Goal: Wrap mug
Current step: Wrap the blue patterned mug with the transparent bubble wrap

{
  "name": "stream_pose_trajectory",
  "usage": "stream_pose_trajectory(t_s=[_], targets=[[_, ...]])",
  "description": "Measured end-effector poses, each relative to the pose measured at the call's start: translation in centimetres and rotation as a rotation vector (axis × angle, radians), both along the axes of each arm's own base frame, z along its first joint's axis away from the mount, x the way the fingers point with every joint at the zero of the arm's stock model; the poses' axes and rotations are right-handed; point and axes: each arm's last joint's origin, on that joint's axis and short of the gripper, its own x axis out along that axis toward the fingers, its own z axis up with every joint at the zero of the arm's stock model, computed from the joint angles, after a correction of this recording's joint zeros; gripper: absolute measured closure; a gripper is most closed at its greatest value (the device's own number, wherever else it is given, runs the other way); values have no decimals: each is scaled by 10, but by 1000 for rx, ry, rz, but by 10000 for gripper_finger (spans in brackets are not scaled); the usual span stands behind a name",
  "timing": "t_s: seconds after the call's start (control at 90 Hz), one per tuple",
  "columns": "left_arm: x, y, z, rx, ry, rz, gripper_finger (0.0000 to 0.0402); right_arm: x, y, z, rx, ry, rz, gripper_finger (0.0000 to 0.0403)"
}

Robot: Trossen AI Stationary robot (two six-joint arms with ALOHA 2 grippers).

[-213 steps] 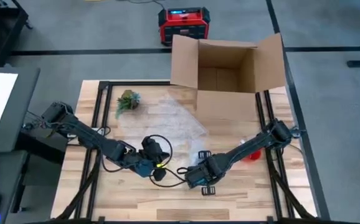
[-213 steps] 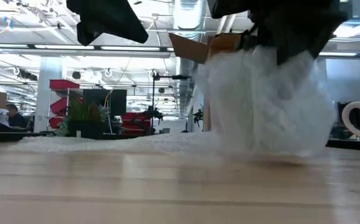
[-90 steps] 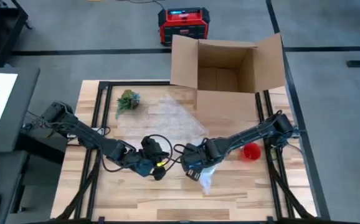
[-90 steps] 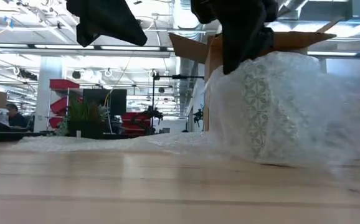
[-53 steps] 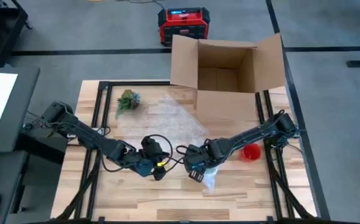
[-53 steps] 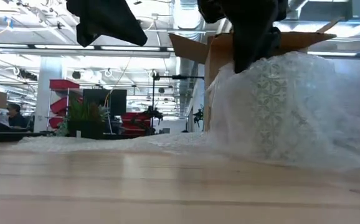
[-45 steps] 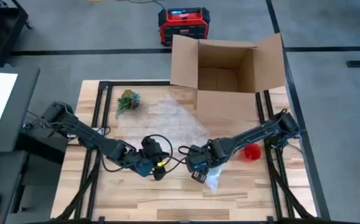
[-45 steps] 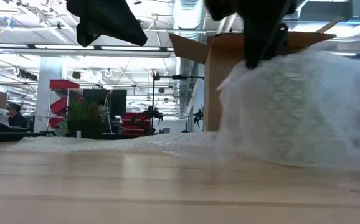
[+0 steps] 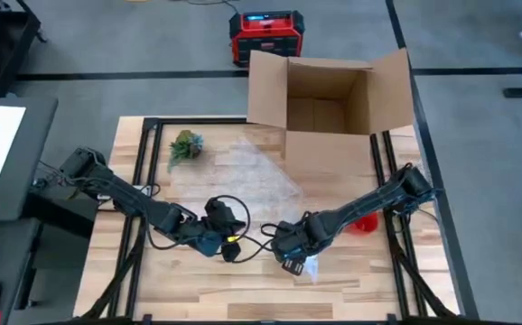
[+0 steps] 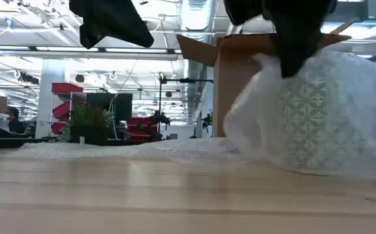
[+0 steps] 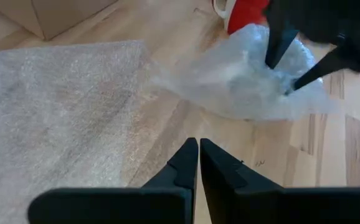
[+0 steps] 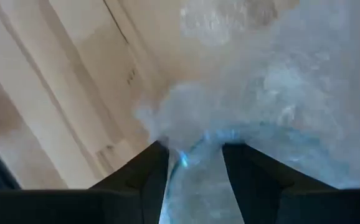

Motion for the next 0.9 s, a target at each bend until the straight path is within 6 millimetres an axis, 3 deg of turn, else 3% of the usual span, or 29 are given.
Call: stream_pose_trajectory(t_s=[0.222, 0.4, 0.7, 0.9], targets=[[0, 0, 0, -5, -2, 2, 402, 10, 5, -21, 3, -3, 114, 259], [0, 0, 0, -6, -2, 3, 402, 9, 8, -26, -3, 12, 269, 297], [0, 0, 0, -10, -6, 5, 402, 8, 12, 18, -10, -33, 479, 363], [0, 0, 0, -9, -4, 5, 402, 6, 11, 26, -19, -5, 533, 375]])
